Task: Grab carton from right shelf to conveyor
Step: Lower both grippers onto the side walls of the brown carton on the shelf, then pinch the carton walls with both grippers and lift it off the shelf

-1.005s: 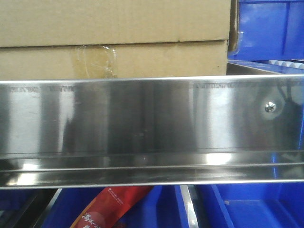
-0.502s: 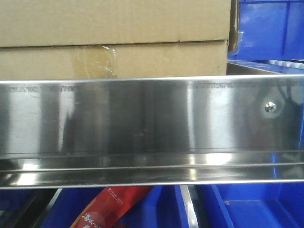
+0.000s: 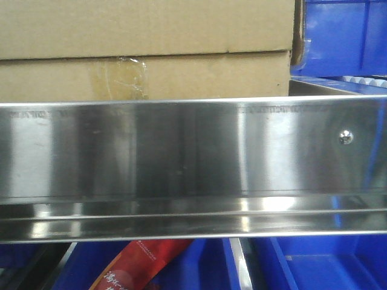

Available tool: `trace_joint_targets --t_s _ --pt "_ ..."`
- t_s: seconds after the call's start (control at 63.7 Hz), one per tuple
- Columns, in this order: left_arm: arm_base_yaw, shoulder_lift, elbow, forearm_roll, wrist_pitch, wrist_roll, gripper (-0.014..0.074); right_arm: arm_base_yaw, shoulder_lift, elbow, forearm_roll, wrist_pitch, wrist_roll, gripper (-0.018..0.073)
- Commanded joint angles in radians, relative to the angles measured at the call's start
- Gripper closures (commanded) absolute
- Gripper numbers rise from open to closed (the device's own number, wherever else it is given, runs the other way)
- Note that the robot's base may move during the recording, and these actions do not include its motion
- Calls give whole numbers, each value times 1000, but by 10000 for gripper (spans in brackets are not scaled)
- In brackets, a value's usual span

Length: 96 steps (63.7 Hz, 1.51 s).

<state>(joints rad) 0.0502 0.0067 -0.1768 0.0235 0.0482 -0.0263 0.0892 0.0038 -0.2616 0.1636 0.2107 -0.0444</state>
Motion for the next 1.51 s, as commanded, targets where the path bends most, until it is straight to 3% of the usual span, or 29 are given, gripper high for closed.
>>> trace_joint_targets --t_s 0.0,0.22,0.345,0.471,0.597,0.722,0.848,0.974,1.146,1.225,1.335,1.492 --pt "-4 35 -130 34 91 1 522 2 30 -117 3 87 -8 558" --pt "-4 226 -391 37 253 1 232 2 188 -279 3 115 -8 107" --pt "-4 336 -461 27 270 1 160 2 277 -289 1 80 -8 -1" --pt "-35 451 -588 17 362 6 155 6 360 -354 22 90 -8 0" --pt "-175 571 -752 11 463 101 155 53 465 -493 26 155 -10 0" --pt "-314 720 -910 9 584 103 155 148 589 -644 26 229 -10 0" --pt "-391 873 -1066 6 702 72 155 254 742 -818 26 316 -10 0" --pt "-393 1027 -1222 35 803 -31 155 325 932 -1036 26 473 -10 0" --pt "-393 1209 -1447 217 1008 -212 155 338 1215 -1364 24 759 -10 0" --pt "-393 1282 -1548 270 1111 -247 155 338 1334 -1514 -5 883 9 0" --pt "-368 1373 -1666 271 1173 -246 155 338 1464 -1701 -57 1010 52 0" --pt "-279 1475 -1747 225 1173 -242 155 340 1612 -1864 -101 1010 71 0"
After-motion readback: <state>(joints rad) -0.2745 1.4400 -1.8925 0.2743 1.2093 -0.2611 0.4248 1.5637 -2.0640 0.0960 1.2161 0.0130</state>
